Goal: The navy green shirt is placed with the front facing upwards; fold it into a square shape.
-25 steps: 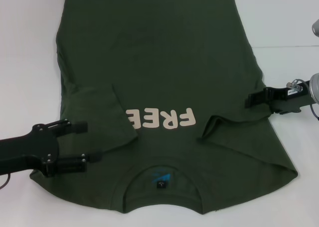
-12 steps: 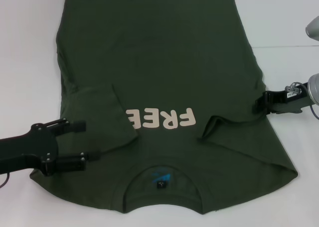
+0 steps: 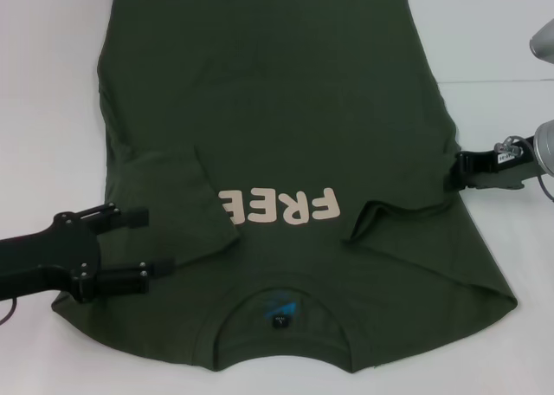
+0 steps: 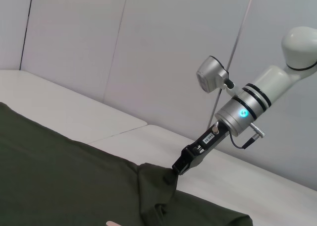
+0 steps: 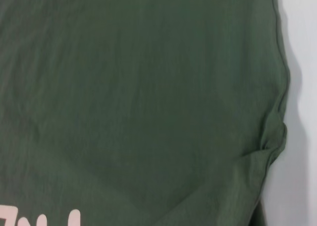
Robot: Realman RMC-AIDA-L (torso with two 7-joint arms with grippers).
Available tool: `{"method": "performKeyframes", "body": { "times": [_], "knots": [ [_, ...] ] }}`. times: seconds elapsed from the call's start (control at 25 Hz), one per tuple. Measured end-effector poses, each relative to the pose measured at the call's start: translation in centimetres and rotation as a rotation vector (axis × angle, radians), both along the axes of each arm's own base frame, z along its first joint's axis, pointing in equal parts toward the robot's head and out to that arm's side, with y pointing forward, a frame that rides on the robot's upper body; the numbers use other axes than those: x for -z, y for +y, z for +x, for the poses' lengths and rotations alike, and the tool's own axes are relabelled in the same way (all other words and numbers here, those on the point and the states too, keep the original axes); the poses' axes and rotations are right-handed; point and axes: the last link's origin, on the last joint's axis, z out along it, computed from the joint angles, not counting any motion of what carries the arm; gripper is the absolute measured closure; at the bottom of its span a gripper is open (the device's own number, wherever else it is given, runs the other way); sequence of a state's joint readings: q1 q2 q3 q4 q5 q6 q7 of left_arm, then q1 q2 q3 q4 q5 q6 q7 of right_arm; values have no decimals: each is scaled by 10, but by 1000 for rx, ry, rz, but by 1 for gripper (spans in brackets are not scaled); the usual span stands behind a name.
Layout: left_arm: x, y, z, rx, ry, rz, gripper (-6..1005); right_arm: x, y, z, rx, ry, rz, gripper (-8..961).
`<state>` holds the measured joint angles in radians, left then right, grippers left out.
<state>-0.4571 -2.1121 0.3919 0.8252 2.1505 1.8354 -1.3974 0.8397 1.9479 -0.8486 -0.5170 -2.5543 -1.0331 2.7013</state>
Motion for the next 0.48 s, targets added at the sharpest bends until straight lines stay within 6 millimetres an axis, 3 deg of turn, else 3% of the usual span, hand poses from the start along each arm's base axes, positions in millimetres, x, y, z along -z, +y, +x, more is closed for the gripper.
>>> {"method": "performKeyframes", "body": {
  "times": [0.48],
  "knots": [
    [1,1,0,-4,3,3,83,8,11,-19,-26,145,98,914]
  ]
}}
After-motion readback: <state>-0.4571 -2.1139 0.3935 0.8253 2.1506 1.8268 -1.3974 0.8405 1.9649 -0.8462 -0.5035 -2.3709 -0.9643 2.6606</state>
